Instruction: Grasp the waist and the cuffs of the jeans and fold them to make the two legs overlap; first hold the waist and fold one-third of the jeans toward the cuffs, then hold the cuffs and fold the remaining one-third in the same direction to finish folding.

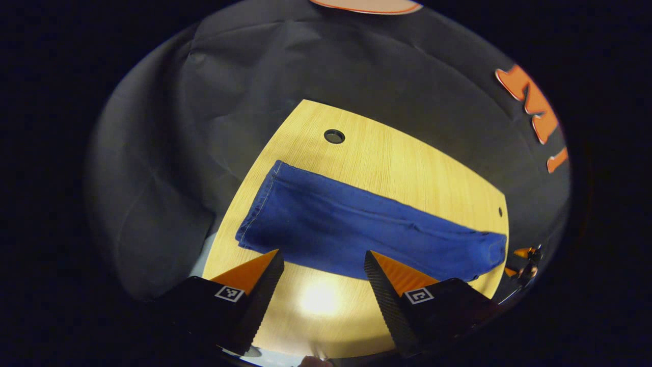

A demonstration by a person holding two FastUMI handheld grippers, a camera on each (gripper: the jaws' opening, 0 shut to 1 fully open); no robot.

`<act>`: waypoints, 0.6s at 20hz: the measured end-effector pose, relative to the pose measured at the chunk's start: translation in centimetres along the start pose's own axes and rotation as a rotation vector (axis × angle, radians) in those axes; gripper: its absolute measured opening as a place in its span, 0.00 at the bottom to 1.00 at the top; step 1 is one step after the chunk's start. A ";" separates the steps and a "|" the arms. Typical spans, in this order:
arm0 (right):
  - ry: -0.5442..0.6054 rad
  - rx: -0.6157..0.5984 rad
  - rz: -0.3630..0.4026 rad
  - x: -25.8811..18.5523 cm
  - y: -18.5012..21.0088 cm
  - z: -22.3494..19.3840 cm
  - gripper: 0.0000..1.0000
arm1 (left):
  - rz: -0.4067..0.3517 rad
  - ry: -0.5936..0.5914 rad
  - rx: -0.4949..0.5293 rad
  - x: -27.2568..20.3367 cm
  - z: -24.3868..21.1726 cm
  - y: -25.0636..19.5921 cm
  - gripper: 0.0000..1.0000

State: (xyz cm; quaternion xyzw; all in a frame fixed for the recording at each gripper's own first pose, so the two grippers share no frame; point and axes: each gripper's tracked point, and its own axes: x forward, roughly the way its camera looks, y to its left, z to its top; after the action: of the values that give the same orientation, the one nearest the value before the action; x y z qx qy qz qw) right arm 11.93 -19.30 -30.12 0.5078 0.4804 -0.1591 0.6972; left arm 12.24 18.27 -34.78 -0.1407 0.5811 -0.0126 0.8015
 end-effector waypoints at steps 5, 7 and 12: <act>0.021 -0.005 -0.021 2.7 -2.3 -0.2 0.97 | 0.211 -0.126 0.214 0.8 0.8 1.9 0.99; -0.011 -0.018 -0.007 3.7 -2.1 0.7 0.98 | 0.210 -0.200 0.182 -0.1 1.4 1.5 0.97; -0.056 -0.026 -0.041 6.1 -2.9 2.3 0.89 | 0.227 -0.338 0.143 -1.5 2.2 1.4 1.00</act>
State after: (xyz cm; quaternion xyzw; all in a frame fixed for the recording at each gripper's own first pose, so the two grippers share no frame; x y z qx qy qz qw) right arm 14.03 -20.93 -36.70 0.4843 0.4728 -0.1812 0.7135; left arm 13.56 20.37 -33.10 -0.0171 0.4483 0.0604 0.8917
